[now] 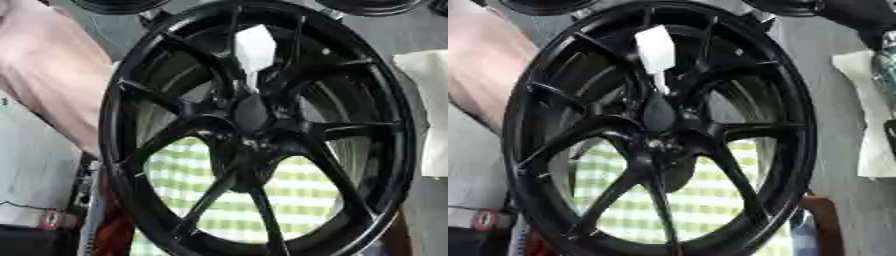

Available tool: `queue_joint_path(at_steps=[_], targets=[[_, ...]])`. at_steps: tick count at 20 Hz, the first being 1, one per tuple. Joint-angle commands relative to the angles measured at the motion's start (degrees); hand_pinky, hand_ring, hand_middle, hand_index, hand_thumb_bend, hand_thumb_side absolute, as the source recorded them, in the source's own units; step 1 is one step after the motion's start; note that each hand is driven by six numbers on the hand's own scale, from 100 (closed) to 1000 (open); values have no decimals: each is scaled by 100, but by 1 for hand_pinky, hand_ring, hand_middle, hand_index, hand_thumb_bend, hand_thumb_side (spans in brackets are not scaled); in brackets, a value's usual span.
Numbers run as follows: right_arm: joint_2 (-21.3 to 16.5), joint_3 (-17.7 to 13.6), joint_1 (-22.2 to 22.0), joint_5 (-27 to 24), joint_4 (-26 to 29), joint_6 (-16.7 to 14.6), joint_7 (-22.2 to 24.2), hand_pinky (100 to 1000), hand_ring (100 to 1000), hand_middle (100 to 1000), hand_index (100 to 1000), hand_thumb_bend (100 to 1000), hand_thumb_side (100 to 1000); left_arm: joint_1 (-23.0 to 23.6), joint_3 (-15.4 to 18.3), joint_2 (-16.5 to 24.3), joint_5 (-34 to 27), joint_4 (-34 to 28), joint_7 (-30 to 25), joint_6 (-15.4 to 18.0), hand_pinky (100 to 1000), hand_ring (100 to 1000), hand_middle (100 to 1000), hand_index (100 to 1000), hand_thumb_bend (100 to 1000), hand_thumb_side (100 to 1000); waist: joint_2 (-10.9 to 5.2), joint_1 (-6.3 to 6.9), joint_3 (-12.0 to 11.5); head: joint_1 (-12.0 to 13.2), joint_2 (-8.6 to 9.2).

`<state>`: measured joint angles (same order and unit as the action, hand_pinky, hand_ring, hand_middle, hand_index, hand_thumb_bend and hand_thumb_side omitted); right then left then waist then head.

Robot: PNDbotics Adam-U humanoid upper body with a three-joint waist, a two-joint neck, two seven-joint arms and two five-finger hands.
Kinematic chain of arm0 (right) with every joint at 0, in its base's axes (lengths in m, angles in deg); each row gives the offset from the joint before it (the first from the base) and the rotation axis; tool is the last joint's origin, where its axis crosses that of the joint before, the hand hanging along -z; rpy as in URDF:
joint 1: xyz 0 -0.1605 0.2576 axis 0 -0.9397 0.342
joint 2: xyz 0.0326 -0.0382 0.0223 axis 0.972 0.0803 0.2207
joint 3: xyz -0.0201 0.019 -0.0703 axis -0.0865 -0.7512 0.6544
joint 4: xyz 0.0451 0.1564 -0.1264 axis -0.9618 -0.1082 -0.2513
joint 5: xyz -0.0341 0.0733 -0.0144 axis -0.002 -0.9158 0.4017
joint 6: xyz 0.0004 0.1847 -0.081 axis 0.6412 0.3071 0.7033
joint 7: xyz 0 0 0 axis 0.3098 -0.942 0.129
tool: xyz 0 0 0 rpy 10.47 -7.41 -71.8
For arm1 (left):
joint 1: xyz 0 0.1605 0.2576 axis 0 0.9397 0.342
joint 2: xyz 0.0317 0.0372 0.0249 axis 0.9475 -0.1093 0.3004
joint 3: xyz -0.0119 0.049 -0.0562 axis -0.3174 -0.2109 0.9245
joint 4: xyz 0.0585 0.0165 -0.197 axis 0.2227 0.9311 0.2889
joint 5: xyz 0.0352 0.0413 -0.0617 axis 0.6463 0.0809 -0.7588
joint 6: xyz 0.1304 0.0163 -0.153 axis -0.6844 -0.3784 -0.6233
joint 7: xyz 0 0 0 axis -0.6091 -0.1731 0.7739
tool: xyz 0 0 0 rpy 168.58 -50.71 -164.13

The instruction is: Pull the pin out of the wheel hub.

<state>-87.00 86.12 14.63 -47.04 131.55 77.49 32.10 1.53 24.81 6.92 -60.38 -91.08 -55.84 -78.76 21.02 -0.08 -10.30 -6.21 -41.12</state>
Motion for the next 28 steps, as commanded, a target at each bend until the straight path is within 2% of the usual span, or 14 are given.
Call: queue_joint_path(at_steps=[1, 9, 18, 21, 24, 28], targets=[[-129, -61, 61, 29, 107, -7, 24, 892, 803, 673, 714, 242, 266, -21, 52, 71, 35, -99, 2, 18, 836, 654, 633, 800, 106, 777, -95, 14, -2, 17, 77], [-271, -16, 168, 101, 107, -45, 92, 889, 803, 677, 718, 253, 258, -11, 52, 89, 35, -99, 2, -6, 836, 655, 634, 800, 109, 778, -147, -62, 37, 0, 81], [-1022, 225, 665, 607, 107, -258, 620, 884, 821, 713, 746, 300, 232, 0, 20, 133, 28, -99, -37, -94, 836, 656, 634, 801, 111, 783, -254, -247, 138, -109, -4], [-1320, 377, 924, 770, 98, -322, 962, 880, 825, 722, 753, 314, 230, 7, 7, 159, 22, -99, -54, -118, 836, 656, 635, 801, 111, 783, -296, -296, 145, -122, -28], [-1609, 594, 1265, 1003, 13, -471, 1509, 875, 830, 735, 761, 331, 239, 17, -1, 190, 19, -99, -66, -129, 836, 656, 635, 801, 111, 784, -335, -338, 136, -141, -50], [-1940, 991, 1727, 1545, -184, -1016, 2651, 863, 825, 739, 763, 362, 255, 30, -16, 232, 21, -99, -82, -141, 836, 656, 635, 801, 110, 784, -373, -399, 122, -168, -72]])
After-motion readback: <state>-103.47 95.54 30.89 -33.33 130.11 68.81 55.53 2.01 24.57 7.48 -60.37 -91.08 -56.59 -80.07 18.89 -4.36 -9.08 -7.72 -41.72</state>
